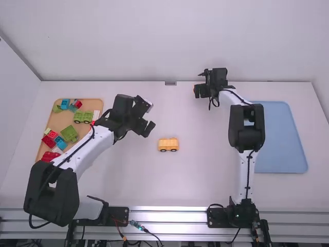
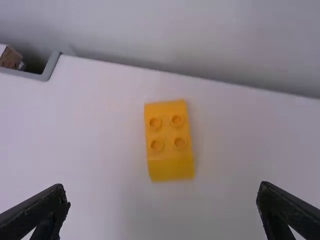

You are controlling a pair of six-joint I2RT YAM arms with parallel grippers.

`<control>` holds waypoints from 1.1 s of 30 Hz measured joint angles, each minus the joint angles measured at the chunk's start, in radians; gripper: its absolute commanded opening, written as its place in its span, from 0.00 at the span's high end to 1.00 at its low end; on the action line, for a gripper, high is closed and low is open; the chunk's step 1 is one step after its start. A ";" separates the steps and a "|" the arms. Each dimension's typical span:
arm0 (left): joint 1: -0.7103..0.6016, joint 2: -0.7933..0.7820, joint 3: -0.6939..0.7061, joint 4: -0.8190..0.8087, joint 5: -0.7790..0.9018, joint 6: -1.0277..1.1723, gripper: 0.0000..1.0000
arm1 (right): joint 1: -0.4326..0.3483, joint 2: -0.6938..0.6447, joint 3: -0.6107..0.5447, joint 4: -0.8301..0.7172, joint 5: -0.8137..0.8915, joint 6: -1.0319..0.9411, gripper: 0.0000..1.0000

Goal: Assemble lego blocks to make yellow taxi

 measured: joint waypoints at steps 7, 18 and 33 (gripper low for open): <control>0.000 0.000 0.000 0.003 -0.027 0.000 0.01 | 0.003 0.057 0.005 0.032 -0.006 -0.011 0.06; 0.000 0.000 0.000 0.002 -0.031 0.000 0.01 | 0.010 0.070 0.005 0.003 -0.003 -0.023 0.57; 0.001 0.000 0.000 -0.007 -0.031 0.000 0.01 | 0.003 0.070 0.005 0.095 -0.002 -0.040 0.01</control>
